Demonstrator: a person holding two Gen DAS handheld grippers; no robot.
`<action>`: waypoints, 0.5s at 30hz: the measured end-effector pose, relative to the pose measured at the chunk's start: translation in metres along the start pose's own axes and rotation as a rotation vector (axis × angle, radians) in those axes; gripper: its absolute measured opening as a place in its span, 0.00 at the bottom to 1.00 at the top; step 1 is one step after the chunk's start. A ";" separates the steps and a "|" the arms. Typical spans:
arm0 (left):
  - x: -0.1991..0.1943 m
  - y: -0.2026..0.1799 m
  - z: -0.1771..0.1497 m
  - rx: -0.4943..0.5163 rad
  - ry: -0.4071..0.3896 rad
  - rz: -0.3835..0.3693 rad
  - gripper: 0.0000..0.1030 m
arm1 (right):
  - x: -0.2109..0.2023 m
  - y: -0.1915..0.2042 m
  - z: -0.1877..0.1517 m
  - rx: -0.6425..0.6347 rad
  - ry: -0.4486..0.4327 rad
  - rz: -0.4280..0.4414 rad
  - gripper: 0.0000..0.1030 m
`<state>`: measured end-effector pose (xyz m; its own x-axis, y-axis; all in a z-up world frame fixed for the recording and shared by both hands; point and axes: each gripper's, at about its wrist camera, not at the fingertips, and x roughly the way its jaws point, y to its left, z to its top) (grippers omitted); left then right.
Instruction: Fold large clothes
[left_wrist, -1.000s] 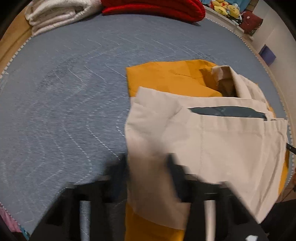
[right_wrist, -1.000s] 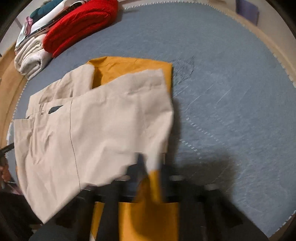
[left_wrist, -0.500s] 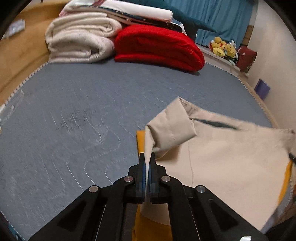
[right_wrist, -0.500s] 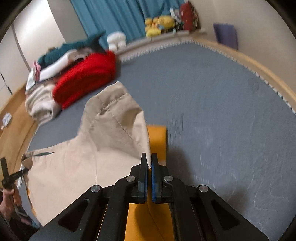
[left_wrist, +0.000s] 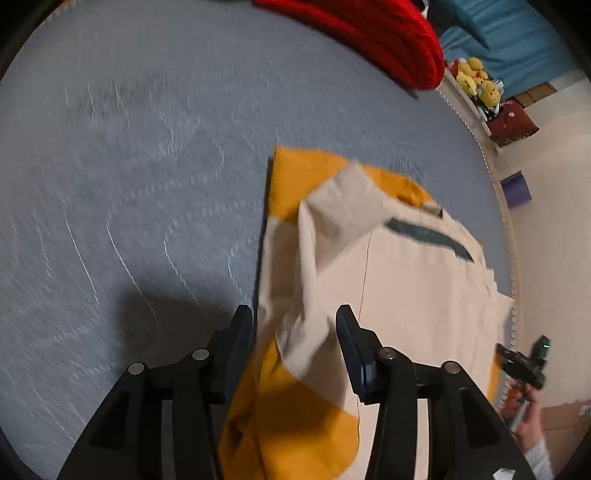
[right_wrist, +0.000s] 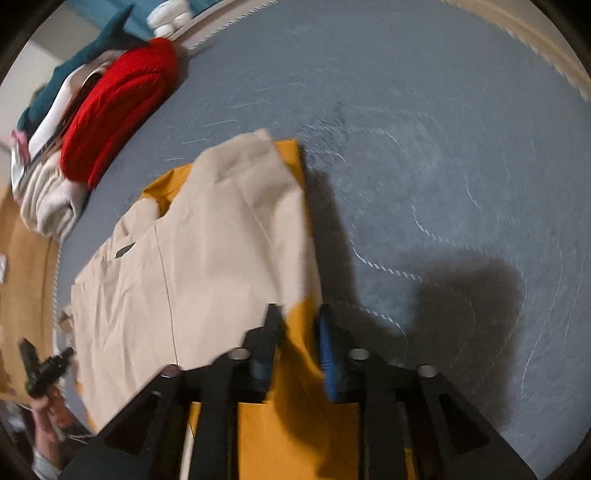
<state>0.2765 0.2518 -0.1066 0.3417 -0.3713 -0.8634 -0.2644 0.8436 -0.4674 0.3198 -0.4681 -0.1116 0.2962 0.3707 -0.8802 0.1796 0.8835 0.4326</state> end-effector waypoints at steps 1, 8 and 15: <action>0.006 -0.001 -0.003 0.018 0.035 0.007 0.43 | 0.003 -0.004 -0.003 -0.004 0.012 0.003 0.40; 0.005 -0.032 -0.011 0.169 0.000 0.109 0.22 | 0.001 0.005 -0.017 -0.106 0.022 -0.057 0.43; -0.014 -0.050 -0.012 0.281 -0.124 0.167 0.04 | -0.023 0.037 -0.029 -0.259 -0.087 -0.141 0.03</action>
<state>0.2743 0.2104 -0.0733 0.4265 -0.1837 -0.8856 -0.0728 0.9690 -0.2361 0.2928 -0.4359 -0.0810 0.3665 0.2229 -0.9033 -0.0167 0.9723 0.2332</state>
